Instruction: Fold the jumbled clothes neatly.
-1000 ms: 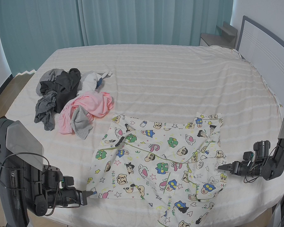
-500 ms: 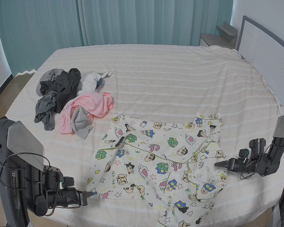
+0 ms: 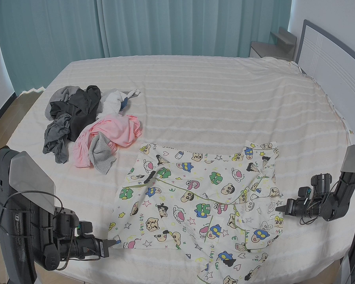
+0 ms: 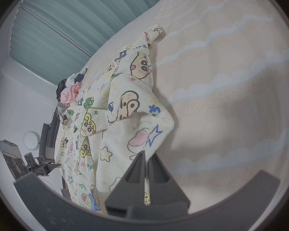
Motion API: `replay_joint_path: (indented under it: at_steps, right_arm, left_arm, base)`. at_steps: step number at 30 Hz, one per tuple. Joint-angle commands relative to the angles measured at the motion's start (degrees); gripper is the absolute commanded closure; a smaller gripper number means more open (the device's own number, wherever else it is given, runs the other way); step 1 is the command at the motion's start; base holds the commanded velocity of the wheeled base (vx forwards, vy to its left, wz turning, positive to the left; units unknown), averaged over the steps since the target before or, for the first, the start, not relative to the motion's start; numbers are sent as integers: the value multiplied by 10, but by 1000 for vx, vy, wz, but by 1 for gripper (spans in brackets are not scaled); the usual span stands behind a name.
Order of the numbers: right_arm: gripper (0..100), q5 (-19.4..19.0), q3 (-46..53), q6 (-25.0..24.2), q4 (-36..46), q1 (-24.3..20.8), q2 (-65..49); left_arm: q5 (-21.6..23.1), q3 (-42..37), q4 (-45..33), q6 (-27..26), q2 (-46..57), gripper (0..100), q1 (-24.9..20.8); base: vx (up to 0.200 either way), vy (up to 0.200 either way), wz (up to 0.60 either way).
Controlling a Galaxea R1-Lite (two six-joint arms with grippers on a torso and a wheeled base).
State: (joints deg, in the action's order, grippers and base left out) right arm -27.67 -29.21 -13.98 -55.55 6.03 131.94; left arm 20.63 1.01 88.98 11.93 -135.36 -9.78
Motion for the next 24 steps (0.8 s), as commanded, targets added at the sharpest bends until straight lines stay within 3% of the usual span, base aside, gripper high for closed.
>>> replay_joint_path:
  at_steps: [1,7,15,24]
  right_arm:
    - [100,1,-3,2,-3,5,-2]
    - [100,30,-29,3,-4,26,-6]
    - [100,32,-58,3,-3,50,-13]
    - [100,48,-86,3,-3,66,-7]
  left_arm:
    - [-2,-9,3,-1,3,100,2]
    - [-2,-9,-10,-4,5,100,17]
    - [-2,-8,-31,-9,12,100,29]
    - [4,-8,-106,-65,51,100,59]
  base:
    - [0,0,0]
    - [0,0,0]
    - [0,0,0]
    - [0,0,0]
